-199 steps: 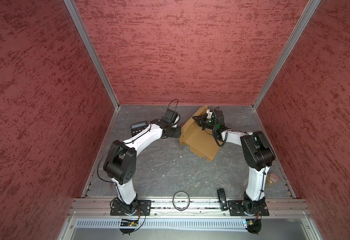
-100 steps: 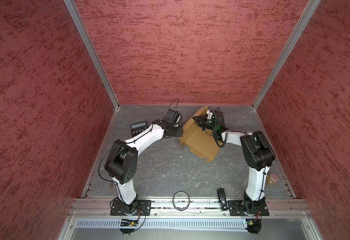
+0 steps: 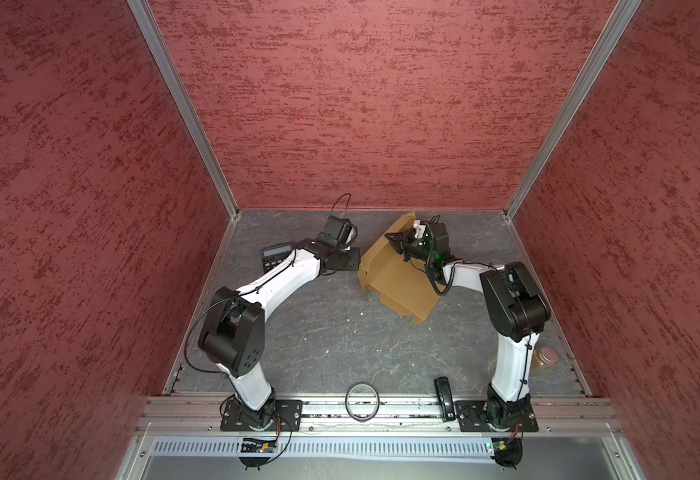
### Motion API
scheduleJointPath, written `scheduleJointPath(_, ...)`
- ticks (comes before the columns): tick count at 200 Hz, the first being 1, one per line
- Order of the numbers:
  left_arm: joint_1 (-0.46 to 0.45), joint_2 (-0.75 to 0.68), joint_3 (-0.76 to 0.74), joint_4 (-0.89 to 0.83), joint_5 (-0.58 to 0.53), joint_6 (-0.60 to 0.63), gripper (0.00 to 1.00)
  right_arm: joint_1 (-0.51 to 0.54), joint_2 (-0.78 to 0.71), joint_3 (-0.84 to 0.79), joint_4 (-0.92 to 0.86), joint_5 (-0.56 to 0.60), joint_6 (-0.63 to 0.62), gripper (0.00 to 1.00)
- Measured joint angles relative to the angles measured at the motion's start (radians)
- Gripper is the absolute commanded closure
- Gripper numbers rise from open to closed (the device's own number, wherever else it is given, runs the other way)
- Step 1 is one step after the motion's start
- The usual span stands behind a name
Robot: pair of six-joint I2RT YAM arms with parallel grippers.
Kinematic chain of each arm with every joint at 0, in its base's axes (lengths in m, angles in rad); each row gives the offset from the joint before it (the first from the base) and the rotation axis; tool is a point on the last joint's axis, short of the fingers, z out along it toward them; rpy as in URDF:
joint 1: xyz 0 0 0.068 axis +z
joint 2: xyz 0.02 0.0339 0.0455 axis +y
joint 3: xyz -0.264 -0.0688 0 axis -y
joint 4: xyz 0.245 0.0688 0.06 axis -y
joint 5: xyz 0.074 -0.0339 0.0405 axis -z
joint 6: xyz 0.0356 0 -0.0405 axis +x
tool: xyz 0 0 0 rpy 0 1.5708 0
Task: Fold the paper box
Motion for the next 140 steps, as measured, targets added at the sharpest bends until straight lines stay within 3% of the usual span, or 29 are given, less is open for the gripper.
scheduleJointPath(59,0.042,-0.231,-0.217,0.028,-0.046,0.018,0.53,0.0,0.0,0.0,0.0,0.0,0.0,0.98)
scheduleJointPath(96,-0.023,-0.187,-0.395,0.109,-0.063,0.037,0.54,0.0,0.0,0.0,0.0,0.0,0.0,0.98)
scheduleJointPath(140,-0.089,-0.075,-0.405,0.23,-0.069,0.071,0.56,0.0,0.0,0.0,-0.001,-0.001,0.0,0.98)
